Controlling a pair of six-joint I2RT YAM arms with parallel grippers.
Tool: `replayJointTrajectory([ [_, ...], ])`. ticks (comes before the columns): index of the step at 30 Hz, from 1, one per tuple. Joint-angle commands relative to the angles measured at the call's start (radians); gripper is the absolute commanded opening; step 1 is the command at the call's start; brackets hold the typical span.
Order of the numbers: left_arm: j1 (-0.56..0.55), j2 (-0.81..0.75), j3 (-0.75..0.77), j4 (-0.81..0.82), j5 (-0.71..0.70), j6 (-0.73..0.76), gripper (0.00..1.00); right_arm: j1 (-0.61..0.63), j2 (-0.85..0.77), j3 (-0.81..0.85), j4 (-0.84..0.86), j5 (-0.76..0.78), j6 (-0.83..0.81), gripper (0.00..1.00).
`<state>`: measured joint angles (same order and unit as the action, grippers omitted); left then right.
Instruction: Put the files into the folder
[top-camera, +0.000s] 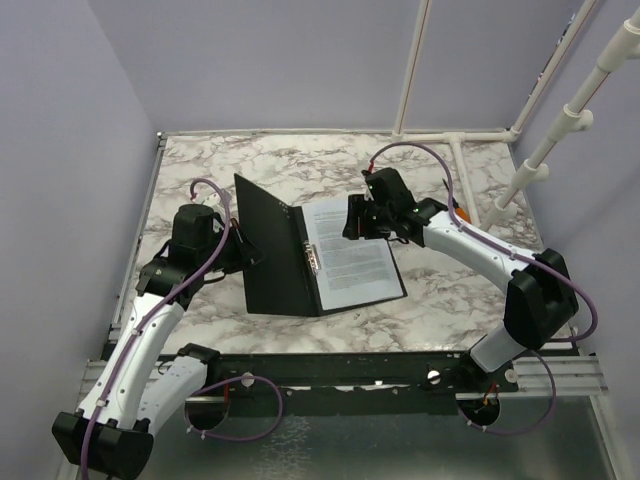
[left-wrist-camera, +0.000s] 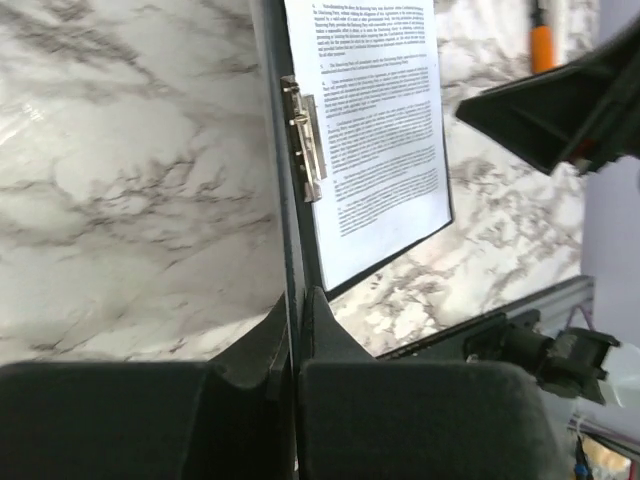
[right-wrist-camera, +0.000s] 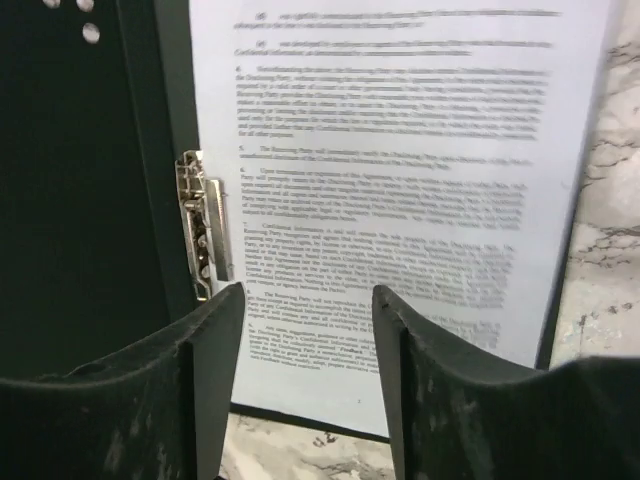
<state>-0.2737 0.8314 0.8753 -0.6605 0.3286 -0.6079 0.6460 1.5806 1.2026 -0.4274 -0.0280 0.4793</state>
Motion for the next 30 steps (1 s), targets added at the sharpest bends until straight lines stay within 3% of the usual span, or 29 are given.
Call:
replayJointTrajectory([
  [1,0.008,0.009,0.063,-0.073,-0.094,0.089,0.00,-0.007,-0.001,-0.005,0.005,0.060,-0.017,0.64],
  [12,0.008,0.076,0.186,-0.237,-0.191,0.211,0.00,-0.043,-0.003,-0.113,0.016,0.116,-0.030,0.88],
  [30,0.008,0.161,0.262,-0.293,-0.224,0.244,0.00,-0.054,0.084,-0.262,0.169,-0.053,0.037,0.91],
])
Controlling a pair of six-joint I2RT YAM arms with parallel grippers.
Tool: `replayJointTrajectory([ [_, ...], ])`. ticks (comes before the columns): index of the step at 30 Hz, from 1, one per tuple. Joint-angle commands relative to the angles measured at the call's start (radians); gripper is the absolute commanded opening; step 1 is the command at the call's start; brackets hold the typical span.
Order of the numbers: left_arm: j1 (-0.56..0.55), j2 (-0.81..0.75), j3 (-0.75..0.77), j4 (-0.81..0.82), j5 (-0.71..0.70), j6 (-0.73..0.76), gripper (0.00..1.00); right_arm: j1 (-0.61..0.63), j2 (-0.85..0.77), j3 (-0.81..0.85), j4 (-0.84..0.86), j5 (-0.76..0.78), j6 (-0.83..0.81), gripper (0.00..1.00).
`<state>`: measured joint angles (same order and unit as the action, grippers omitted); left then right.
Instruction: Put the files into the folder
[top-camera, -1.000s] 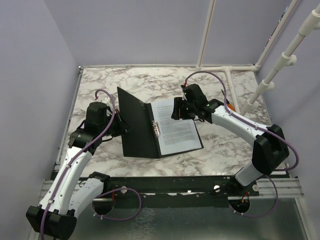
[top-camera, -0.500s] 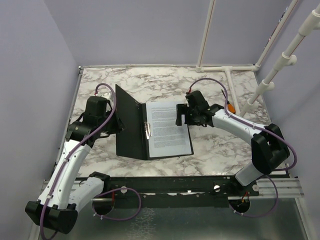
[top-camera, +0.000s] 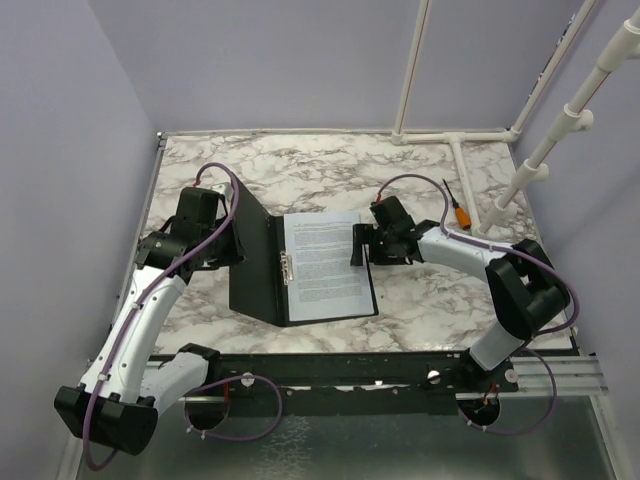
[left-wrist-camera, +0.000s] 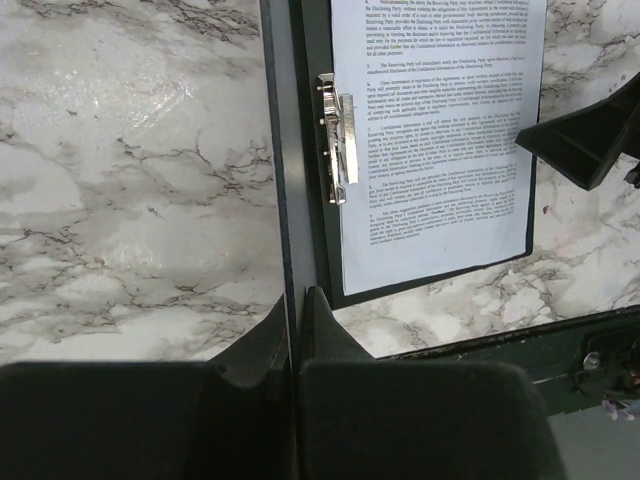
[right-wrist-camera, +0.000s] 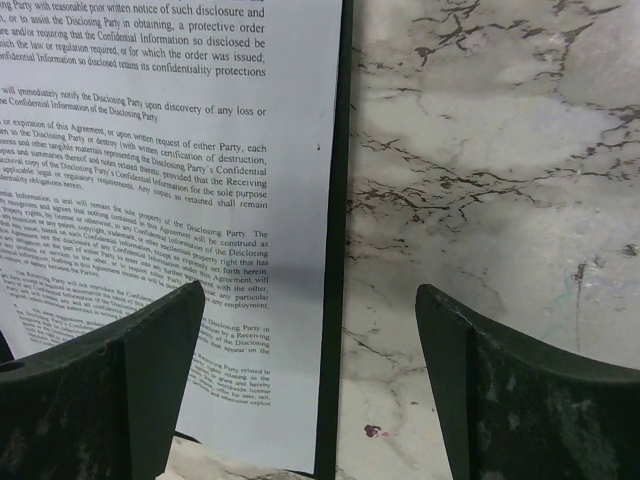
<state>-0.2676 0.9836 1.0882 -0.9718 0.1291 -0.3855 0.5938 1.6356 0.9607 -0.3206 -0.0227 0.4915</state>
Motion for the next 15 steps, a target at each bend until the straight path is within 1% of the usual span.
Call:
replayJointTrajectory([
  [1,0.002,0.014,0.053,0.018,-0.027,0.022,0.01,-0.002,0.035,-0.024,0.068,-0.065,0.029,0.91],
  [7,0.002,0.046,0.074,0.034,-0.011,0.019,0.13,-0.003,0.067,-0.043,0.112,-0.131,0.043,0.91],
  [12,0.002,0.064,0.081,0.064,0.035,0.011,0.33,-0.003,0.078,-0.057,0.132,-0.156,0.050,0.91],
  [15,0.002,0.073,0.087,0.085,0.062,0.001,0.40,-0.003,0.075,-0.064,0.139,-0.169,0.052,0.91],
])
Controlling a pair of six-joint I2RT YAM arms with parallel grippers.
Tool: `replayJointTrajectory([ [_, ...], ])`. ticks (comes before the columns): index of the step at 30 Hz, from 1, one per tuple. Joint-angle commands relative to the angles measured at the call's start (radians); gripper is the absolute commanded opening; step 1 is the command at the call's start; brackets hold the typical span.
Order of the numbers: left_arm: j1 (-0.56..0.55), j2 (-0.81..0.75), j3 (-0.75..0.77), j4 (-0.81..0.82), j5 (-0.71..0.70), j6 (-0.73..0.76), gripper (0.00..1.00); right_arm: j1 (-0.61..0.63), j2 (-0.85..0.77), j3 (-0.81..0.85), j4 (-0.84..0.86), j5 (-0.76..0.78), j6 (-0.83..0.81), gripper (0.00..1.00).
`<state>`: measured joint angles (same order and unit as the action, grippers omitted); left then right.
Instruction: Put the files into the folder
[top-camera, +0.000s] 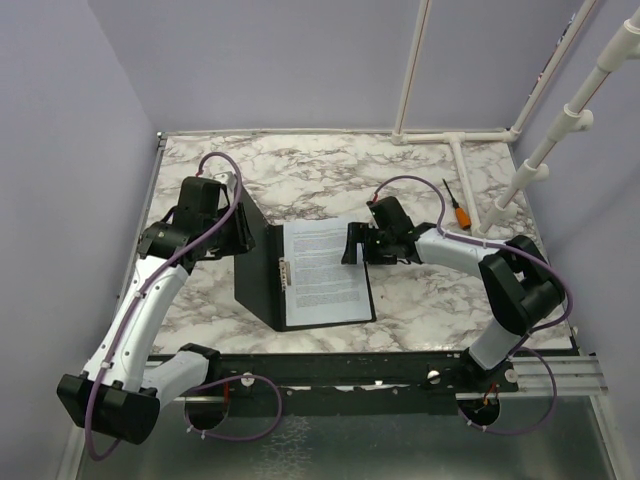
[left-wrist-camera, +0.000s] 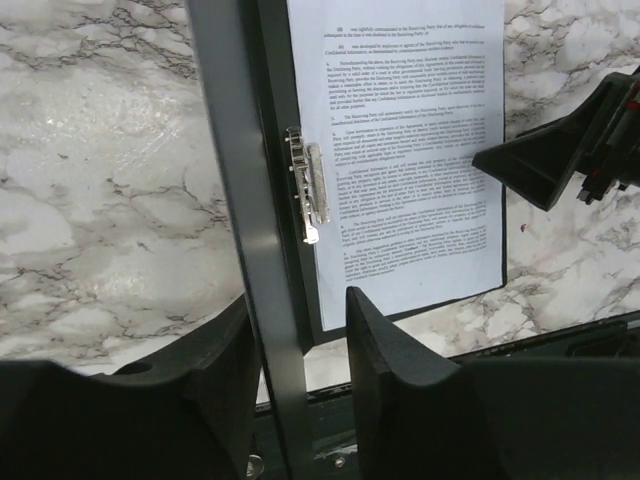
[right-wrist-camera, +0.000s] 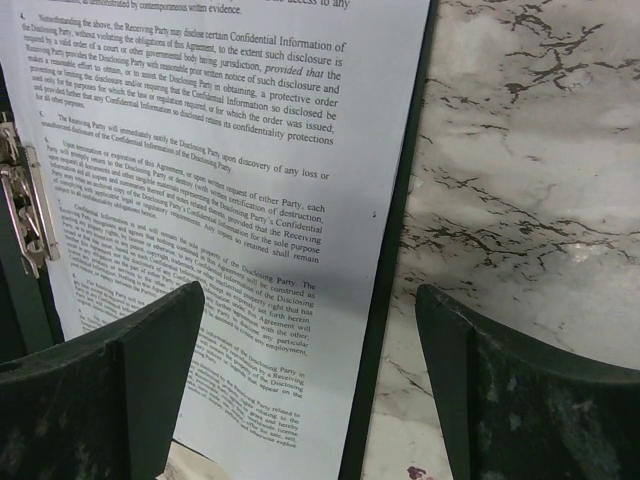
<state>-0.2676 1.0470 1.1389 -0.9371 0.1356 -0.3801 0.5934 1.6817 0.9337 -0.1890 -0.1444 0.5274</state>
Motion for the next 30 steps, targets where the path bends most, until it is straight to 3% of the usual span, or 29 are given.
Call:
replayJointTrajectory([
  [1,0.002,0.012,0.037,0.058,0.068,-0.007,0.42,-0.003,0.027,-0.040,0.011,-0.054,0.018,0.91],
  [6,0.002,0.024,0.030,0.126,0.145,-0.031,0.52,-0.002,0.019,-0.059,0.036,-0.093,0.035,0.91],
  [11,0.002,0.004,-0.005,0.238,0.251,-0.074,0.70,-0.002,0.013,-0.085,0.079,-0.139,0.059,0.91],
  [20,0.001,-0.006,-0.116,0.468,0.418,-0.222,0.76,-0.003,0.001,-0.118,0.135,-0.215,0.086,0.92],
  [30,-0.007,-0.003,-0.251,0.692,0.467,-0.367,0.79,-0.002,-0.165,-0.104,0.003,-0.045,0.047,0.92],
])
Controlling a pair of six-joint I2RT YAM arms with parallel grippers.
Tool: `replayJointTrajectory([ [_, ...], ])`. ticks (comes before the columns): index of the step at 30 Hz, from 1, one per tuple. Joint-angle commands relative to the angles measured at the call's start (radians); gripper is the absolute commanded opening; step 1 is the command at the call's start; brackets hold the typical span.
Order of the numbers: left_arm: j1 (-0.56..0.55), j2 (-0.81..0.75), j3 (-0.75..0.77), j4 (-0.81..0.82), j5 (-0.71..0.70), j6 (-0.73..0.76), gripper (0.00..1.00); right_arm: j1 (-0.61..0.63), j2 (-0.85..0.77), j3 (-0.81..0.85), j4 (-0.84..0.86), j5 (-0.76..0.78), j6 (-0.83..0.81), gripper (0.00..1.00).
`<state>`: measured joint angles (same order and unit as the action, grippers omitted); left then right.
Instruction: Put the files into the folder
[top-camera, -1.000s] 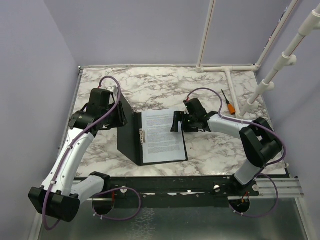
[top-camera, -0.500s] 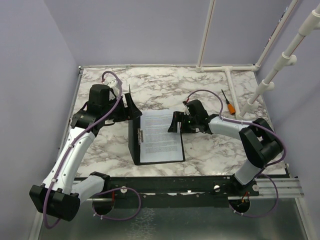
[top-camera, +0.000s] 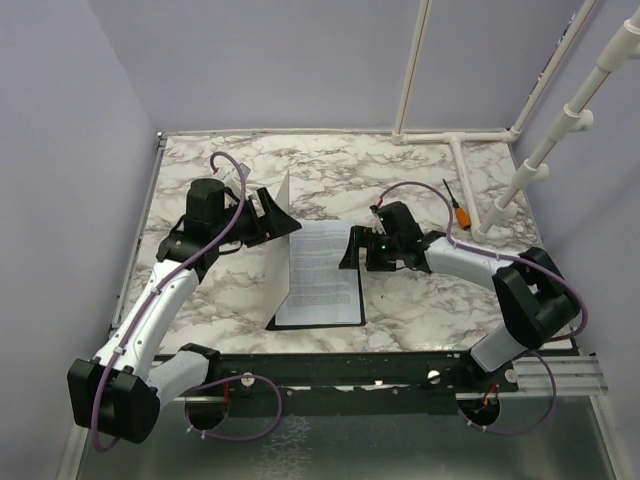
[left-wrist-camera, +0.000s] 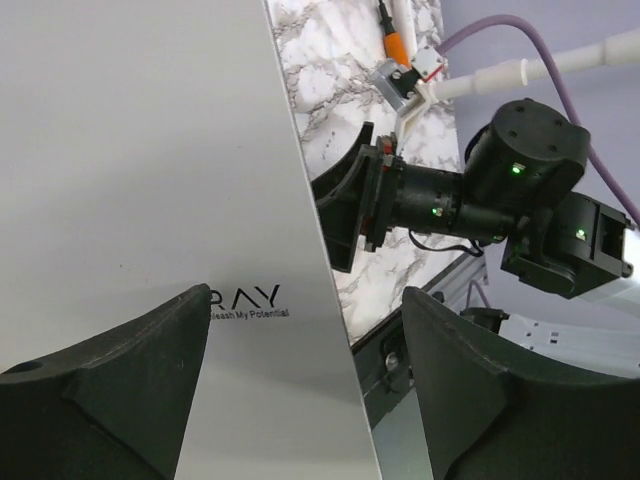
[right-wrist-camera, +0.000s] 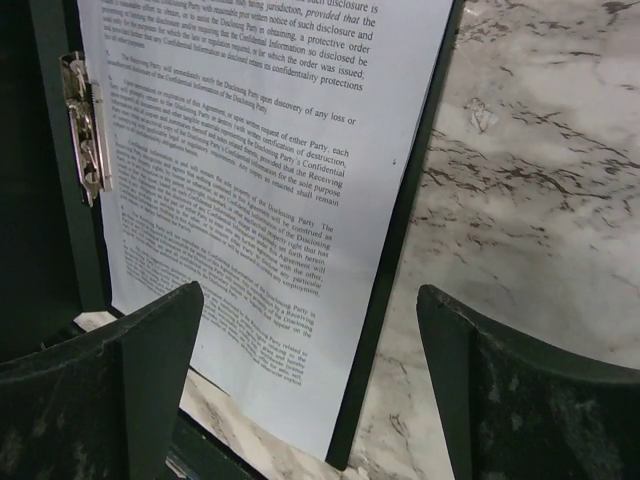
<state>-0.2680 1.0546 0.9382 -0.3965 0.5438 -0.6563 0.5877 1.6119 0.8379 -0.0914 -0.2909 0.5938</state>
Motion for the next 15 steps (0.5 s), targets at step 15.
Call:
replayJointTrajectory([
  [15,-0.109,0.035,-0.149,0.436,0.013,-0.252,0.80,0.003,-0.383,0.014,-0.292,0.422,-0.058,0.94],
])
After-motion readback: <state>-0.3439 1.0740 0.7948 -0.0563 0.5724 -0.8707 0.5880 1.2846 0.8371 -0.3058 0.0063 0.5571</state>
